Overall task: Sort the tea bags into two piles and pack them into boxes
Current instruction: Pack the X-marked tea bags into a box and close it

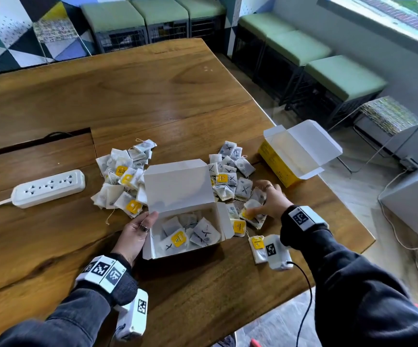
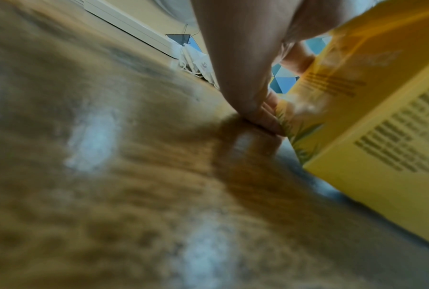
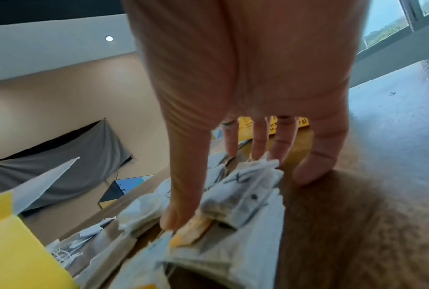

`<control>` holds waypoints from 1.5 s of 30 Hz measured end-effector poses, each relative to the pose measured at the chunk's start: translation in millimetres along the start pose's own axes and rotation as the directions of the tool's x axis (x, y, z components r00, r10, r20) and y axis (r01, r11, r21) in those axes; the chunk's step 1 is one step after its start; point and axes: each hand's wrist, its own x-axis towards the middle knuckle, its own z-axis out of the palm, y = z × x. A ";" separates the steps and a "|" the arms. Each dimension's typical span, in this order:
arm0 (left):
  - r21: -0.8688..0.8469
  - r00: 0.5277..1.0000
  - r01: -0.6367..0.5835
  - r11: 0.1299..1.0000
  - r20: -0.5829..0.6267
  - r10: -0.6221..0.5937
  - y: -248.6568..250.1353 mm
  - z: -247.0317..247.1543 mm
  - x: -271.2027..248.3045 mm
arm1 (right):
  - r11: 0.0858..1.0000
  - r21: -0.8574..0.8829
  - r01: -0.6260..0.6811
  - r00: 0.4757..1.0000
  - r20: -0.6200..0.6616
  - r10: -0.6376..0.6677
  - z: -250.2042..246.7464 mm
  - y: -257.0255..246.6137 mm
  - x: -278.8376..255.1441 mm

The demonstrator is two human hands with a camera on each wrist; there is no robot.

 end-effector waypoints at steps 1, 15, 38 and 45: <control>0.000 1.000 -0.001 1.000 0.001 0.001 -0.1 -0.5 -0.1 | 1.000 -0.020 0.008 1.000 0.017 -0.008 0.9 -0.6 1.8; -0.003 0.999 0.035 0.999 0.023 -0.035 -1.1 -3.0 0.8 | 0.992 -0.109 0.066 0.998 0.006 -0.066 -2.1 0.5 -31.8; -0.062 0.998 0.067 0.996 0.001 -0.067 3.3 -0.4 -3.7 | 0.959 0.008 0.285 0.952 0.118 -0.284 81.5 -117.3 -80.1; -0.062 0.999 0.032 0.998 0.010 -0.032 4.4 1.7 -3.7 | 0.906 -0.260 0.334 0.938 0.185 -0.293 66.7 -107.4 -89.2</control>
